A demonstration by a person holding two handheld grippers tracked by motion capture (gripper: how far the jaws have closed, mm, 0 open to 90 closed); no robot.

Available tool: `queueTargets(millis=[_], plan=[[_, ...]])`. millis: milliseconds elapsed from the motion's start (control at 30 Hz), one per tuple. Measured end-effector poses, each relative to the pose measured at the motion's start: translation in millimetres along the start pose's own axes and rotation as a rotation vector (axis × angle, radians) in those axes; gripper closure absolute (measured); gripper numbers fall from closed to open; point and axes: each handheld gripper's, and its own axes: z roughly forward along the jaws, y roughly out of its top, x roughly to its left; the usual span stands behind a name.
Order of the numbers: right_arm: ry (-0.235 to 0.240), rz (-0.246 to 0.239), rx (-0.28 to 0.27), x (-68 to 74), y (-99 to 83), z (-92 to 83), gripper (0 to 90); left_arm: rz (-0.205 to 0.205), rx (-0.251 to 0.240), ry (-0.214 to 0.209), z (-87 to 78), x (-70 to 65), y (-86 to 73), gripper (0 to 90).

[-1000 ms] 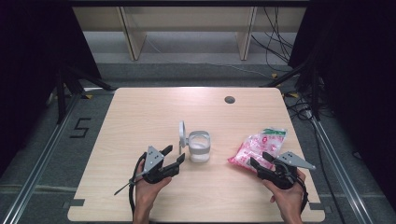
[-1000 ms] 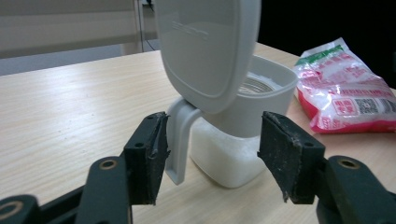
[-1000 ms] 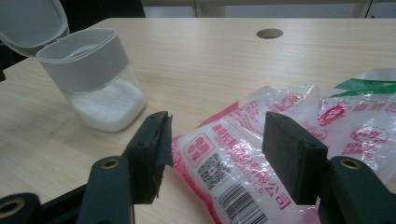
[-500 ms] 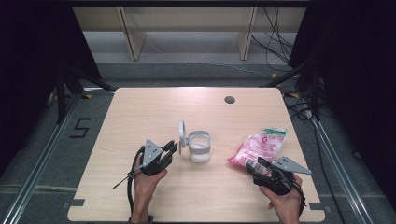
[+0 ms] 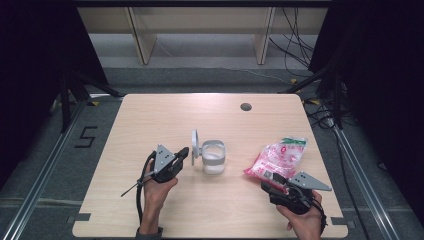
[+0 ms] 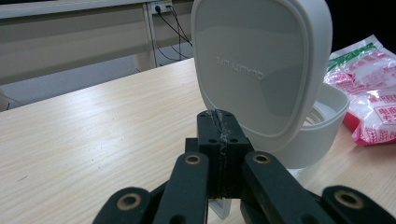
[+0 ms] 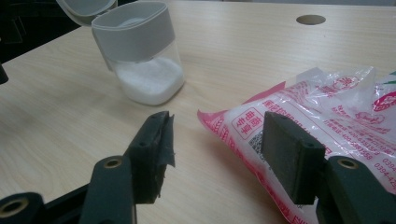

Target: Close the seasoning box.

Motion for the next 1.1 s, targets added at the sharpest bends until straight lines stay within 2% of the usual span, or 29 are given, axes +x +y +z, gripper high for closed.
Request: queueTargets(millis=[33, 100, 133, 167, 200, 300, 367, 400, 433, 467, 533, 600, 633, 667, 700, 867, 900, 933, 967, 1000, 1033, 1067, 1100], plan=[[0.001, 0.038, 0.014, 2.7, -0.7, -1.1, 43.4, 0.004, 0.002, -0.001, 0.2, 0.3, 0.2, 89.1], [0.004, 0.028, 0.018, 1.4, -1.2, -1.0, 43.4, -0.004, 0.006, 0.004, 1.0, -0.1, 0.8, 89.1], [0.004, 0.028, 0.020, 1.2, -1.3, -0.7, 43.4, 0.015, 0.009, 0.000, 1.2, 0.8, 1.7, 89.2], [0.008, 0.040, 0.027, 2.0, -1.2, -1.3, 43.5, 0.010, 0.006, -0.002, 1.5, 0.7, 2.3, 89.2], [0.011, 0.005, 0.017, -1.1, -1.0, -0.4, 43.4, 0.015, 0.008, -0.002, 1.4, 1.1, 2.9, 89.2], [0.012, 0.008, 0.018, -0.8, -1.1, -0.5, 43.4, 0.015, 0.008, -0.005, 1.6, 1.2, 3.7, 89.2], [0.012, 0.035, 0.016, 1.3, -2.0, -0.7, 43.4, 0.012, 0.003, -0.011, 2.1, 0.8, 4.4, 89.2], [0.010, 0.021, 0.013, 0.4, -1.8, -0.5, 43.4, 0.021, 0.007, -0.012, 1.9, 0.3, 5.1, 89.2], [0.013, 0.042, 0.018, 1.9, -1.9, -0.8, 43.4, 0.019, 0.005, -0.019, 2.5, -0.8, 5.8, 89.2], [0.015, 0.012, 0.020, -0.7, -1.1, -0.5, 43.4, 0.019, 0.000, -0.027, 2.0, -1.5, 6.8, 89.2], [0.017, 0.001, 0.009, -0.7, -1.9, 1.7, 43.4, 0.024, -0.001, -0.024, 1.9, -2.0, 7.6, 89.2], [0.017, 0.038, 0.026, 3.5, -2.3, 0.2, 43.5, 0.016, 0.000, -0.026, 2.5, -2.2, 7.6, 89.2], [0.018, 0.035, 0.025, 3.5, -2.3, 0.3, 43.4, 0.024, 0.002, -0.024, 2.5, -2.2, 7.8, 89.2], [0.027, 0.013, 0.010, 1.3, -2.3, 1.4, 43.4, 0.024, 0.003, -0.025, 2.4, -2.3, 8.0, 89.2], [0.026, 0.035, 0.012, 3.7, -2.4, 1.0, 43.4, 0.025, -0.001, -0.026, 2.2, -2.0, 8.3, 89.2], [0.019, 0.037, 0.041, 4.8, -2.6, -1.3, 42.8, 0.027, -0.008, -0.028, 0.6, -1.8, 10.7, 89.2], [0.017, 0.000, 0.029, 1.9, -2.6, -0.3, 42.4, 0.025, -0.013, -0.031, 0.9, -2.1, 10.9, 89.2], [0.015, -0.003, 0.027, 2.2, -2.6, -0.3, 41.9, 0.025, -0.013, -0.032, 0.6, -2.0, 11.3, 89.2], [0.020, 0.002, 0.027, 2.9, -2.3, -0.9, 41.2, 0.027, -0.009, -0.030, 0.1, -2.1, 11.8, 89.2], [0.018, 0.035, 0.032, 6.1, -3.0, -0.9, 40.0, 0.030, -0.011, -0.029, 0.0, -2.2, 12.3, 89.2], [0.023, 0.004, 0.026, 3.7, -3.0, 0.5, 39.4, 0.027, -0.014, -0.032, 0.1, -2.5, 12.7, 89.2], [0.028, 0.000, 0.045, 4.0, -2.8, -0.6, 39.2, 0.031, -0.013, -0.033, 0.0, -2.7, 13.2, 89.2], [0.014, 0.037, 0.058, 8.4, -3.6, -1.9, 38.8, 0.040, -0.013, -0.031, -0.3, -2.7, 14.0, 89.2]])
